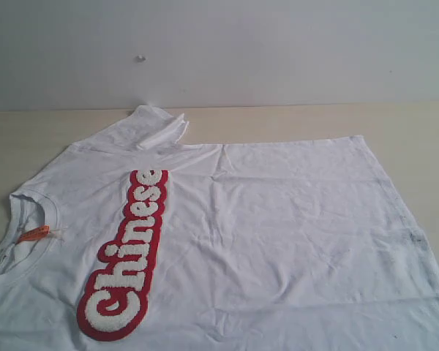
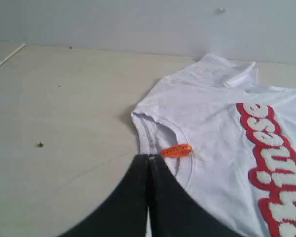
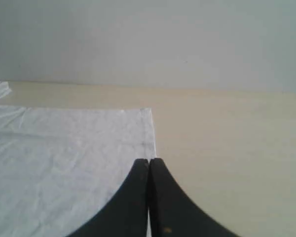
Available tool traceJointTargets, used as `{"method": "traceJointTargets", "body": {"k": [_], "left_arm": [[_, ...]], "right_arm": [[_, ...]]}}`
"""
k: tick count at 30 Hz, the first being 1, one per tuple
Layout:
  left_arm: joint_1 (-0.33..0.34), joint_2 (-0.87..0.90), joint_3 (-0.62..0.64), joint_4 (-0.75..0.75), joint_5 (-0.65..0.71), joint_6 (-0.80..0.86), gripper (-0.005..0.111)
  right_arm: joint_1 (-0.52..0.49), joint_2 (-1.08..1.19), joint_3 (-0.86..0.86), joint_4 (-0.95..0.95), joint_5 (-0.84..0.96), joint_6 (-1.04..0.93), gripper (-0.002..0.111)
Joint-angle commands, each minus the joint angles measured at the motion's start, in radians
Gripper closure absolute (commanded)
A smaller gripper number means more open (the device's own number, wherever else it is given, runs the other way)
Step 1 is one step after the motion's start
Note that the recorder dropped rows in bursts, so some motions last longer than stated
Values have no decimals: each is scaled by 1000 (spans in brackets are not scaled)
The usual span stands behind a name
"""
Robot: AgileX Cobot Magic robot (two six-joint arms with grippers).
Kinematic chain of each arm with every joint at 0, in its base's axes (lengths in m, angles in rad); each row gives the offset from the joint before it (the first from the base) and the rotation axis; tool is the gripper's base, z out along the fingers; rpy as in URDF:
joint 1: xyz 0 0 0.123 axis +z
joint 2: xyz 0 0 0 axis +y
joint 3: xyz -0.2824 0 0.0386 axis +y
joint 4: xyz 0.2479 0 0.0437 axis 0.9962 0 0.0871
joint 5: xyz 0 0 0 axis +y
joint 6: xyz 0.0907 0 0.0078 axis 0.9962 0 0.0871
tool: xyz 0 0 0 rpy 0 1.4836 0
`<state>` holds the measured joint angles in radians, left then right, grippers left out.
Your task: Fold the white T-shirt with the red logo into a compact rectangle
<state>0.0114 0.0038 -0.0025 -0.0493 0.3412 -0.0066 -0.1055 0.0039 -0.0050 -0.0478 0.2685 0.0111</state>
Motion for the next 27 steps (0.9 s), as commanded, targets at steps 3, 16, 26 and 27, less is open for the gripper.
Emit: {"method": "traceJointTargets", "body": {"k": [3,16,26,27], "left_arm": [[-1,-4,3,6,-259,-1,107],[-1,-4,3,6,-940,-662,107],[-1,-4,-4,-11,-1100,-864,107],[-1,-4,-24,-1,-1087,-852,107]], "right_arm": [[1,-4,5,-4,-257,-2,108],[1,-4,5,-4,-1051,409,108],[1,-4,-180,-4,-901,446,108],[1,-4,-211,-4,-855,446,108]]}}
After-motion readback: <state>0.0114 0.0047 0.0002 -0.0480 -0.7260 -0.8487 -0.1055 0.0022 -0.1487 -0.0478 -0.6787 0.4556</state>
